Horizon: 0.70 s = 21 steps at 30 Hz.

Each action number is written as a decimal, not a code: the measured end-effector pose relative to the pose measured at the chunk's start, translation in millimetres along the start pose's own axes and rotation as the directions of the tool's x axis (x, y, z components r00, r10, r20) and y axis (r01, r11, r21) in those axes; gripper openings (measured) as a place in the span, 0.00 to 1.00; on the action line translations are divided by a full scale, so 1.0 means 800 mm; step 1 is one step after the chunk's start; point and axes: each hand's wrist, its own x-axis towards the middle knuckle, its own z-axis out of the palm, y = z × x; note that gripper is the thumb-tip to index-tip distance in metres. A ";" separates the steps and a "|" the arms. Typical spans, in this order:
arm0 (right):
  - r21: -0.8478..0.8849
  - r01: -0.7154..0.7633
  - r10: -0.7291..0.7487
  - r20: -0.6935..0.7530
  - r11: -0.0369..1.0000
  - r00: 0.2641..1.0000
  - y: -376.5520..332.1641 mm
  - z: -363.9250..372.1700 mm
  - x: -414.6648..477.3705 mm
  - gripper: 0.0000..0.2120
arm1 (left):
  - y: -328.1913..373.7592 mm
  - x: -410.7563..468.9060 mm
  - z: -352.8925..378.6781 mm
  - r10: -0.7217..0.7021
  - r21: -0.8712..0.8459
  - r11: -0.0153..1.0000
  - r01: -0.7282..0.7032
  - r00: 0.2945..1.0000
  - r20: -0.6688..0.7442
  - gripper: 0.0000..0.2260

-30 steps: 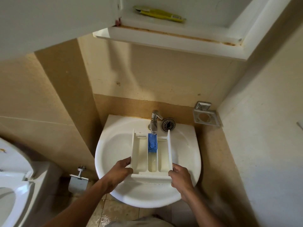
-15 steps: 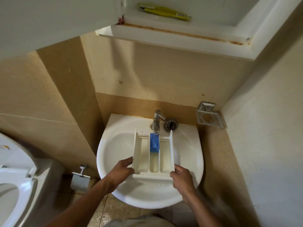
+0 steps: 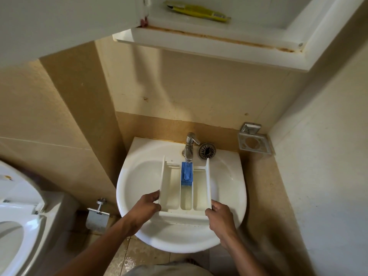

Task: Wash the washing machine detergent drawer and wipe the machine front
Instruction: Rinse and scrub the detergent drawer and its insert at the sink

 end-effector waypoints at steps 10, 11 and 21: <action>-0.010 -0.006 0.006 0.007 1.000 1.000 0.001 0.000 0.003 0.15 | 0.003 -0.007 0.002 0.002 -0.010 1.000 -0.002 1.000 -0.007 0.23; -0.002 -0.007 0.007 0.005 1.000 1.000 0.001 0.000 0.003 0.16 | 0.003 -0.006 0.002 -0.001 -0.005 1.000 0.001 1.000 -0.009 0.23; -0.014 -0.016 0.017 0.015 1.000 1.000 -0.004 -0.001 -0.002 0.15 | 0.008 -0.012 -0.002 0.003 0.005 1.000 -0.003 1.000 -0.009 0.23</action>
